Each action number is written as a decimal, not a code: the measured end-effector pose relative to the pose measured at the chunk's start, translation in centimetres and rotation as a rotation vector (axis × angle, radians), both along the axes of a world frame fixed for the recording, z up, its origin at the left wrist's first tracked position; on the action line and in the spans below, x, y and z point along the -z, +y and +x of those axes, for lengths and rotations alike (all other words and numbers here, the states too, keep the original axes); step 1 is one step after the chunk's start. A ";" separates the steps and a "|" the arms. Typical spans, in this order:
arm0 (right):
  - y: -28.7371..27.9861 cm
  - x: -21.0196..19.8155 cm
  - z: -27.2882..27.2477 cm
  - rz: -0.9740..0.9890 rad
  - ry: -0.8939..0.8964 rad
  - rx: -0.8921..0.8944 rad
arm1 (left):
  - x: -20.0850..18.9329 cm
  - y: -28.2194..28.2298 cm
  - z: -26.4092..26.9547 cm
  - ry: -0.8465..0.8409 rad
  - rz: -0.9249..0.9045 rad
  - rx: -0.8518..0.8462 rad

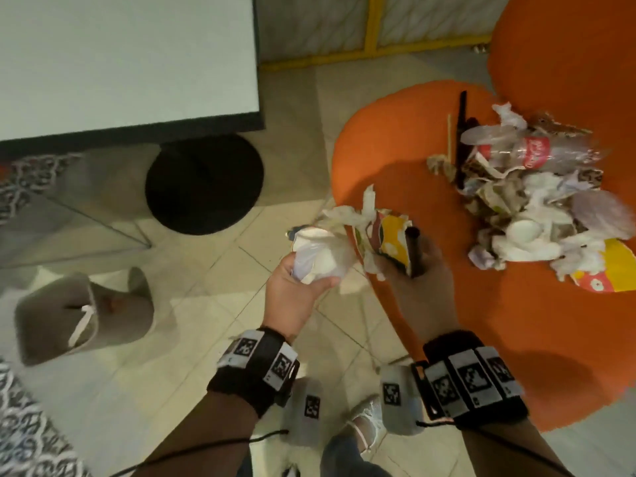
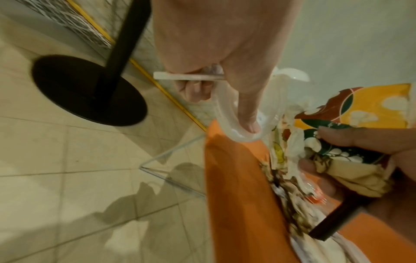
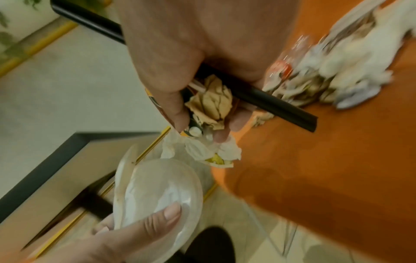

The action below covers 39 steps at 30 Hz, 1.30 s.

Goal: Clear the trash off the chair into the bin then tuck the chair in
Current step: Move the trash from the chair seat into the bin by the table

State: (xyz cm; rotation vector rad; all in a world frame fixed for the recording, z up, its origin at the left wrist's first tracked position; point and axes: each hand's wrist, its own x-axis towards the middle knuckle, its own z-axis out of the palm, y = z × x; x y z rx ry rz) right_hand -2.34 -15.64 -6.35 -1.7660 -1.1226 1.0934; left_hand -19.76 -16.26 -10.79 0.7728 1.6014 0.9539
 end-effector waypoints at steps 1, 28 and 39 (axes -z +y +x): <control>-0.1 0.5 -2.5 -0.011 0.001 -0.050 | 0.2 -1.0 -2.4 0.018 -0.023 -0.046; -2.4 19.5 -71.7 -0.542 0.116 -0.576 | 19.3 -9.0 -67.5 0.427 -0.796 -0.024; -2.4 29.8 -71.6 -0.637 -0.221 -0.869 | 20.7 -6.1 -67.1 0.480 -0.747 0.324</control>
